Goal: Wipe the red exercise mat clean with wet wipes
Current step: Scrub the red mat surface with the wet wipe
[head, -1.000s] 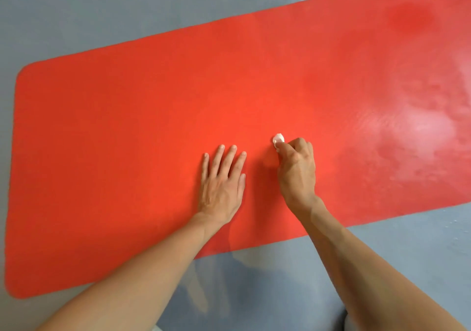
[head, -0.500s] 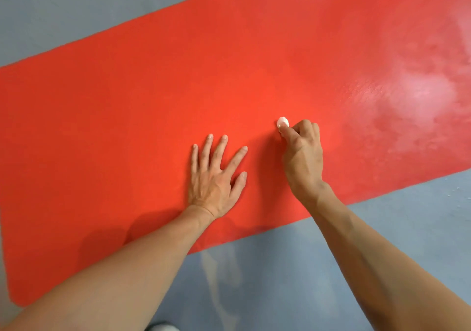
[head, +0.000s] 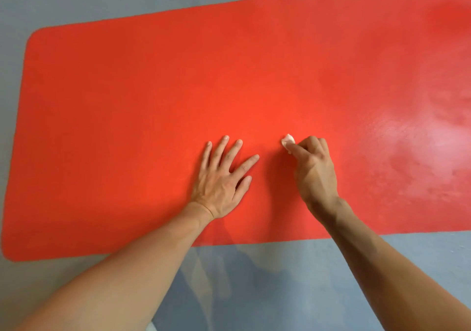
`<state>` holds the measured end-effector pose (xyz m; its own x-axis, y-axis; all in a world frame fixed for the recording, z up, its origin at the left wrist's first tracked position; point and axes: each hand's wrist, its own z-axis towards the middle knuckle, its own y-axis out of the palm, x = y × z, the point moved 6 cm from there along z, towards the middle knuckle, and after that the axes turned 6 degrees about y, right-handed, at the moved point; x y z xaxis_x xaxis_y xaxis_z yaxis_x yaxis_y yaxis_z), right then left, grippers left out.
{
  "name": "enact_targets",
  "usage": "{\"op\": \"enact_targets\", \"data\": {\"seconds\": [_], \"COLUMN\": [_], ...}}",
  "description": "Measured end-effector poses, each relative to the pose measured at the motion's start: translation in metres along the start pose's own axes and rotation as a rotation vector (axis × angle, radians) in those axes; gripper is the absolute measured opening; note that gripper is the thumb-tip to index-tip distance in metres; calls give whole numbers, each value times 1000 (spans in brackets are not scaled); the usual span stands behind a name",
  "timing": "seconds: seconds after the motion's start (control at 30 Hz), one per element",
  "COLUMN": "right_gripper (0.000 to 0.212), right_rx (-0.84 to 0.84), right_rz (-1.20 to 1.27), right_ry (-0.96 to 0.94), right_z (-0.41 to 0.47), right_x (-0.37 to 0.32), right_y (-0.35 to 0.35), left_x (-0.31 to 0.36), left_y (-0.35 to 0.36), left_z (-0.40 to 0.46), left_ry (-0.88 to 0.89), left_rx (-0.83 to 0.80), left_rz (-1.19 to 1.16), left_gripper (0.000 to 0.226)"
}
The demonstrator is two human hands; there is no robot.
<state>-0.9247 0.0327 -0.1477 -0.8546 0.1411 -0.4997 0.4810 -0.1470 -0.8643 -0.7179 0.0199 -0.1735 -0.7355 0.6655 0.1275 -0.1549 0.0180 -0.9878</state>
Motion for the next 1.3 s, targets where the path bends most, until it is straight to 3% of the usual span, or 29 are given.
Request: {"op": "enact_targets", "data": {"seconds": [0.1,0.17,0.37,0.43,0.5,0.6,0.67,0.7,0.77,0.8,0.83,0.93,1.0,1.13,1.2,1.23,1.3], "right_gripper": [41,41,35,29,27,26,27,25,28,26,21,22,27,17,22,19,24], "right_rx": [104,116,-100,-14,90,168,128,49,-97,-106,-110,105,170,-9,-118,-149,-127], "right_rz": [20,46,17,-5,29,125,259,310,221,158,153,127,52,195,181,151,98], "right_ry": [169,157,-317,-186,85,310,272,151,-73,-97,-32,313,385,229,-39,-112,-62], "right_z": [-9,-22,-74,-63,-53,-65,-85,-97,-112,-106,-94,-65,-68,-104,-122,-125,-110], "right_x": [-7,-24,-54,-22,14,6,-35,-57,-77,-69,-53,7,16,-58,-89,-90,-51], "right_y": [8,16,22,4,-15,-12,1,13,24,20,15,-14,-17,16,30,30,26], "left_x": [0,1,21,32,37,39,40,39,34,32,30,26,25,25,24,24,24], "left_y": [0,0,-1,0,1,3,2,1,-1,-2,-2,-1,-1,-1,-1,0,0], "left_z": [0,0,-22,-34,-44,-46,-48,-49,-53,-56,-59,-65,-67,-68,-70,-70,-71], "left_ry": [2,-15,-155,-115,-105,-139,-165,-191,-228,-225,-211,-159,-144,-132,-124,-121,-119], "left_rx": [31,70,180,166,149,132,111,105,91,84,80,73,74,74,70,68,63], "left_rz": [9,10,-52,-55,-39,-13,-6,-8,-24,-30,-27,-26,-32,-40,-41,-40,-26], "left_gripper": [46,44,41,42,44,46,47,48,51,52,52,52,52,51,51,50,51]}}
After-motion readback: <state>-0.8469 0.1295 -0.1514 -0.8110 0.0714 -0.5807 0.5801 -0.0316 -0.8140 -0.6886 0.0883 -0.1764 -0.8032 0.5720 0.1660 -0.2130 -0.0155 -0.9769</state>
